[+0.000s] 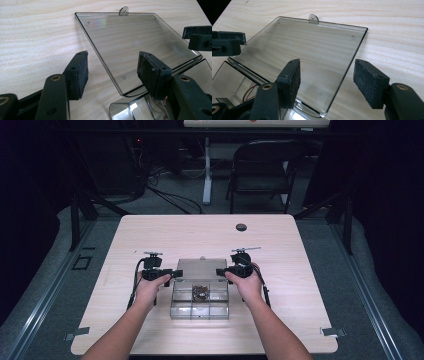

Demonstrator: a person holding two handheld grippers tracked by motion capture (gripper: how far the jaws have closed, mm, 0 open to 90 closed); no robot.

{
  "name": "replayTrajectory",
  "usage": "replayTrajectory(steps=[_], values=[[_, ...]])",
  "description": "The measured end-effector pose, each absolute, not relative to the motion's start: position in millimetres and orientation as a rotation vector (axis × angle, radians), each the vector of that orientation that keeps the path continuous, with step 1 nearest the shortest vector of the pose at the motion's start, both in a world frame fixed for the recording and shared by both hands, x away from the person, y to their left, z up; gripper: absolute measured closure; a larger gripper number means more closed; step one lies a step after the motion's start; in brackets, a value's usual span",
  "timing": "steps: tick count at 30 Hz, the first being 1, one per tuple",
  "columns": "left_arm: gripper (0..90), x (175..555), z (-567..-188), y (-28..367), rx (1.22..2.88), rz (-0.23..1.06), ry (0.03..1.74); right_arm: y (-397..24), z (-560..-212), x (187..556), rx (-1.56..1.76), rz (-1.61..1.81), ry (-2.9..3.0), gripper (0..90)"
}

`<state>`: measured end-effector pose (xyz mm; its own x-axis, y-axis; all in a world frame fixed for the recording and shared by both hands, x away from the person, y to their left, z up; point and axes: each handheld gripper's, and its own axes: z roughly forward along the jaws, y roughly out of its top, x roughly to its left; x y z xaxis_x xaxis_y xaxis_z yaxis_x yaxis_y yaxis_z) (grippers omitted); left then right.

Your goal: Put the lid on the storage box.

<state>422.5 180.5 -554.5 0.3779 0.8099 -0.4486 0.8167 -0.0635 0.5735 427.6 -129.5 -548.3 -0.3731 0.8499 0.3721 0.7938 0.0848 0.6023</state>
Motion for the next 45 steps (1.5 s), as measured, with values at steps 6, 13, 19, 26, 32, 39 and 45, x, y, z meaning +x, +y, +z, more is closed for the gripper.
replayTrajectory(steps=[6, 13, 19, 26, 32, 39, 45], values=[[42.6, 423.5, -556.7, 177.7, 1.843, -0.023, 1.421, -126.2, -551.3, 428.6, 1.732, 1.159, 2.285, 39.8], [43.1, 424.5, -558.6, 176.1, 1.839, -0.050, 1.428, -126.4, -552.6, 429.4, 1.776, 1.169, 2.265, 40.1], [43.6, 425.2, -560.2, 174.4, 1.843, -0.056, 1.426, -127.3, -553.4, 430.2, 1.777, 1.153, 2.287, 40.3], [44.2, 426.1, -561.4, 173.9, 1.844, -0.067, 1.429, -128.4, -554.0, 430.2, 1.785, 1.154, 2.297, 40.4], [44.3, 426.5, -562.4, 172.6, 1.837, -0.083, 1.427, -128.8, -556.4, 429.5, 1.810, 1.162, 2.299, 40.2], [44.1, 427.2, -563.1, 173.1, 1.834, -0.094, 1.427, -130.1, -558.0, 430.7, 1.834, 1.178, 2.296, 39.8], [43.6, 427.6, -563.7, 172.9, 1.824, -0.103, 1.434, -131.1, -559.0, 431.7, 1.847, 1.188, 2.302, 39.7]])
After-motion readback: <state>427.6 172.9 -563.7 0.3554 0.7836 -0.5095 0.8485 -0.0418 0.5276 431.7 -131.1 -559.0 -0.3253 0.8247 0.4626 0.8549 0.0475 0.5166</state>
